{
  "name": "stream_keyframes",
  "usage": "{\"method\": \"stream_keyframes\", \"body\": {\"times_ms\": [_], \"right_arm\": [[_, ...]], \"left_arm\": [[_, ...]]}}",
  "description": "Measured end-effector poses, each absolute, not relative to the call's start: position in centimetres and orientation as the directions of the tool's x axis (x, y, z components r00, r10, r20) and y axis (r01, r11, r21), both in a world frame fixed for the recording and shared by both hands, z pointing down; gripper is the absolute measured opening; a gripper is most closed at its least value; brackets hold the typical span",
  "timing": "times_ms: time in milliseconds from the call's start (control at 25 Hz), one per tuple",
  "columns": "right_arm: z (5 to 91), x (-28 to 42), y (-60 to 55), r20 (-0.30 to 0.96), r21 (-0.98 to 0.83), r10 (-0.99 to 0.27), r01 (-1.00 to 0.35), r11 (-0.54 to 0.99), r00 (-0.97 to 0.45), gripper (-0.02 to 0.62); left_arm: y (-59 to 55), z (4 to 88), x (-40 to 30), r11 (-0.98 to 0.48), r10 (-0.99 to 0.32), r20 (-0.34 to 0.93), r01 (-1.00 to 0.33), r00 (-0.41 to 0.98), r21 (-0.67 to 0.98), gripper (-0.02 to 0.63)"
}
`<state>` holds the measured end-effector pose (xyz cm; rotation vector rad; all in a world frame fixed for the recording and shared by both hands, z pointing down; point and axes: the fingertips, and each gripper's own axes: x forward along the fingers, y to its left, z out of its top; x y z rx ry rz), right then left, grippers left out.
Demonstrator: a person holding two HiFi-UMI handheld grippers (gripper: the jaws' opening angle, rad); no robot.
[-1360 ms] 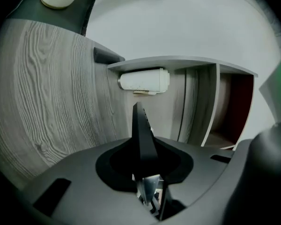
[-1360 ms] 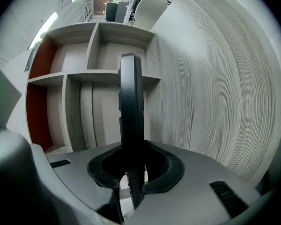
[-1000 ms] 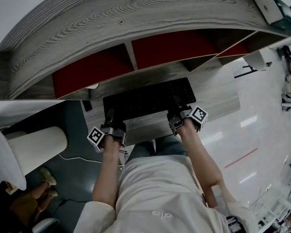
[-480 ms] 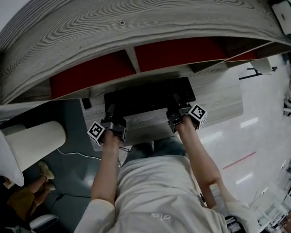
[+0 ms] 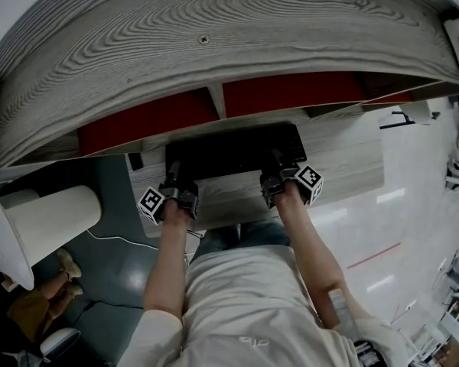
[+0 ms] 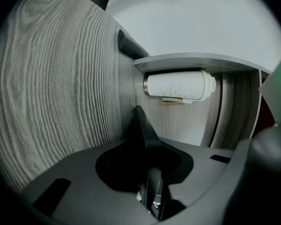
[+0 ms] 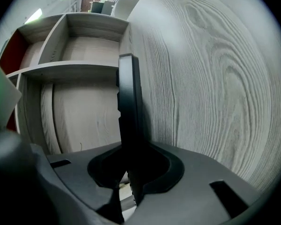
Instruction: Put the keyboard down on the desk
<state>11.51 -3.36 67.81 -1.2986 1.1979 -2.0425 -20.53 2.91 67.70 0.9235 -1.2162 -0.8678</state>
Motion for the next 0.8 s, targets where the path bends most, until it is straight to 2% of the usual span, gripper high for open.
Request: {"method": "stream_keyframes", "body": {"times_ms": [280, 440, 480, 720, 800], "right_arm": [[67.9, 11.5, -4.5, 0.529, -0.830, -0.740, -0.072, -0.553, -0.415, 0.100], [68.2, 11.1, -5.3, 0.521, -0.835, -0.754, -0.058, -0.547, -0.400, 0.098], [68.2, 11.0, -5.5, 0.518, -0.838, -0.757, -0.059, -0.542, -0.399, 0.098], [68.4, 10.8, -6.8, 0.512, -0.846, -0.764, -0.078, -0.527, -0.393, 0.100], [68.4, 10.8, -7.2, 0.508, -0.850, -0.764, -0.086, -0.520, -0.399, 0.100]], "left_arm": [[2.1, 67.7, -19.9, 0.384, -0.914, 0.370, 0.058, 0.168, 0.922, 0.102], [2.7, 67.7, -18.4, 0.399, -0.904, 0.376, 0.086, 0.202, 0.913, 0.236], [2.8, 67.2, -17.8, 0.395, -0.906, 0.368, 0.102, 0.208, 0.913, 0.242], [2.8, 66.7, -15.1, 0.384, -0.905, 0.351, 0.107, 0.242, 0.917, 0.233], [2.5, 66.7, -14.8, 0.380, -0.908, 0.347, 0.114, 0.235, 0.918, 0.211]]}}
